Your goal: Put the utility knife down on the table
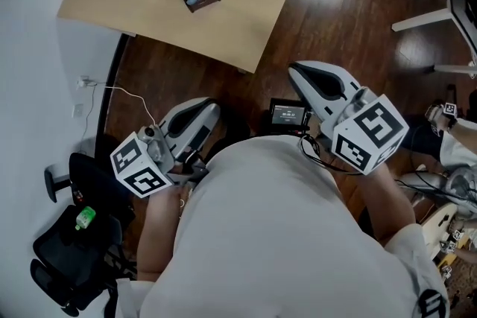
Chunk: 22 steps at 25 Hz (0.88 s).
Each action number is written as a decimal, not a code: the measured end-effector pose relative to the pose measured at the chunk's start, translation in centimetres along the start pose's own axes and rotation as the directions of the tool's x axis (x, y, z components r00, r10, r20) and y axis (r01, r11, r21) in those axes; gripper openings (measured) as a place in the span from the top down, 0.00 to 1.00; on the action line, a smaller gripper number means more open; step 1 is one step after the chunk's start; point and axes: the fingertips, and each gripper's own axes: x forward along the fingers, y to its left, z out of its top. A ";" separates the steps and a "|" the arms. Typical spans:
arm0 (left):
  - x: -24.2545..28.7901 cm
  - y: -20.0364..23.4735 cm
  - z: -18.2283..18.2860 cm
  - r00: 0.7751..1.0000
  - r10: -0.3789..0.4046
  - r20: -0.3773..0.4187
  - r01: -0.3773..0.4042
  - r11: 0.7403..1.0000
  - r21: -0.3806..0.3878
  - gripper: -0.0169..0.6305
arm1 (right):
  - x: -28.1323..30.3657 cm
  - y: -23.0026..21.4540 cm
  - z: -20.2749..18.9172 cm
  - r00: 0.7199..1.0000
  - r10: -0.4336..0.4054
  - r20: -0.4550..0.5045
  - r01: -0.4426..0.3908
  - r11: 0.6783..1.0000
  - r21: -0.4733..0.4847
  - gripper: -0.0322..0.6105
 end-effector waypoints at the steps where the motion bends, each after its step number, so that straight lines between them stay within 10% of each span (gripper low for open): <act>1: 0.6 -0.4 -0.6 1.000 0.004 -0.002 -0.004 1.000 -0.002 0.97 | -0.7 -0.4 -0.2 1.000 0.007 -0.004 -0.007 1.000 -0.001 0.95; 22: 4.9 -6.7 -8.4 0.995 0.092 0.033 -0.092 0.996 -0.004 0.97 | -8.5 -3.1 -4.1 0.998 0.060 0.000 -0.060 0.995 -0.075 0.95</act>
